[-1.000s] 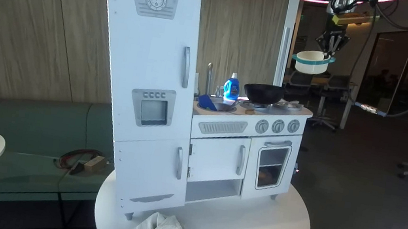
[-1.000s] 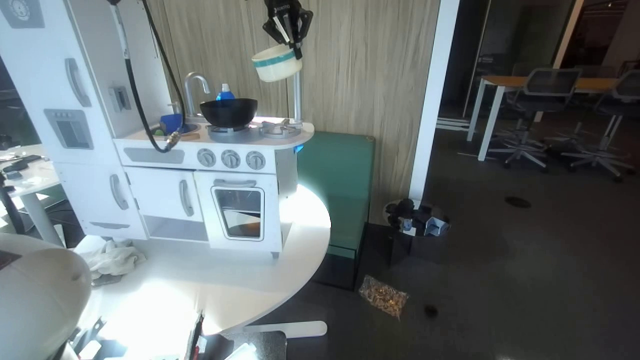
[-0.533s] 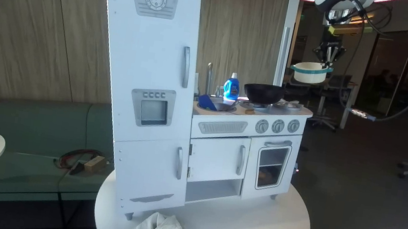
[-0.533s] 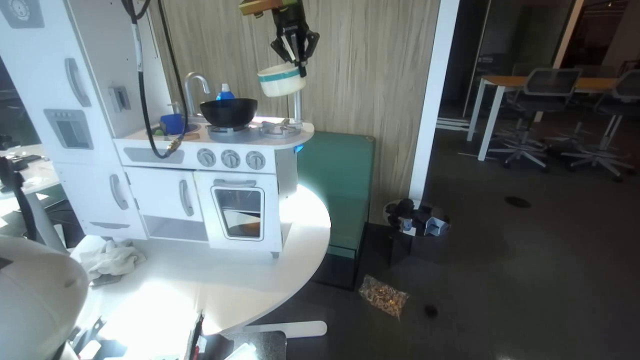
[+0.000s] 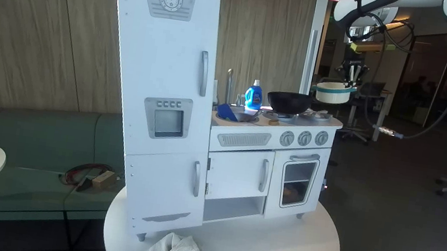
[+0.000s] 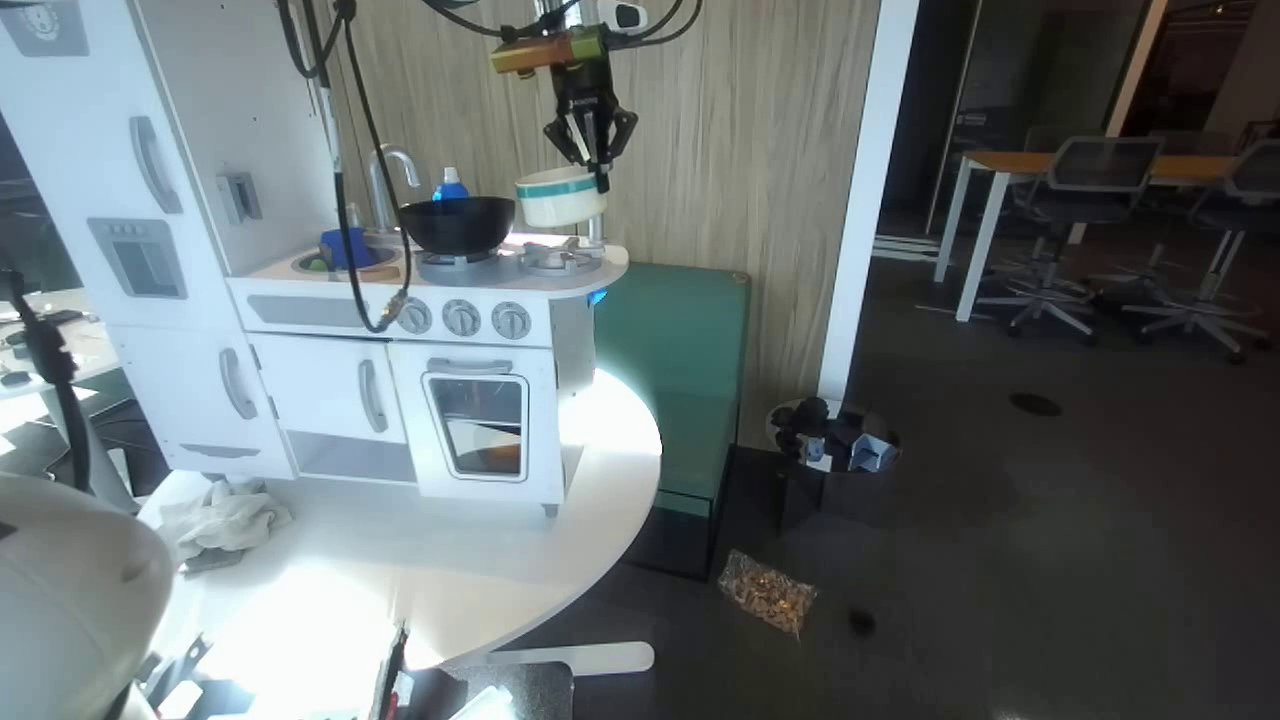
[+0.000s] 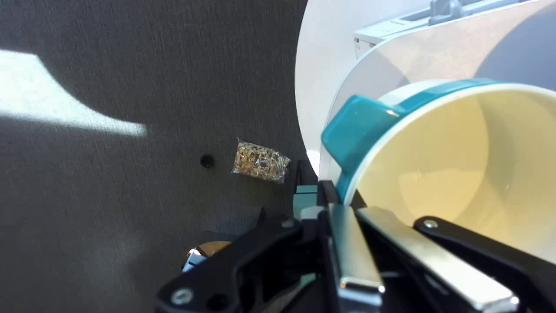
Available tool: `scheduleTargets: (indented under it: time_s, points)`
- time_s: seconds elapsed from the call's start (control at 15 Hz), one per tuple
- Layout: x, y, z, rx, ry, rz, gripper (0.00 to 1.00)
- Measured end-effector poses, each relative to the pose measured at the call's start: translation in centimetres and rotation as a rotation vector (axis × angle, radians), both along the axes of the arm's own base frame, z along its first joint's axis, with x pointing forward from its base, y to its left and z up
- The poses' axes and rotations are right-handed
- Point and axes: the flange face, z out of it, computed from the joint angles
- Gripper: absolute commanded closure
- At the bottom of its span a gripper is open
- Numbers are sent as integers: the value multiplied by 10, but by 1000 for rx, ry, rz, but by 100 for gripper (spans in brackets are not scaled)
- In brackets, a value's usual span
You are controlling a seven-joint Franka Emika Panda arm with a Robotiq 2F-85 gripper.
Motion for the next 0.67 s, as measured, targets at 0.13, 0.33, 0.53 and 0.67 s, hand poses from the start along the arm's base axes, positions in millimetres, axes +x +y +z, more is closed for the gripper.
scheduleTargets:
  time_s: [0.13,0.33,0.53,0.67]
  points:
    - [6,1,-10,4,17,8,96]
    - [14,4,-19,7,30,30,96]
    - [21,8,-24,9,38,50,96]
    - [25,10,-28,11,44,58,96]
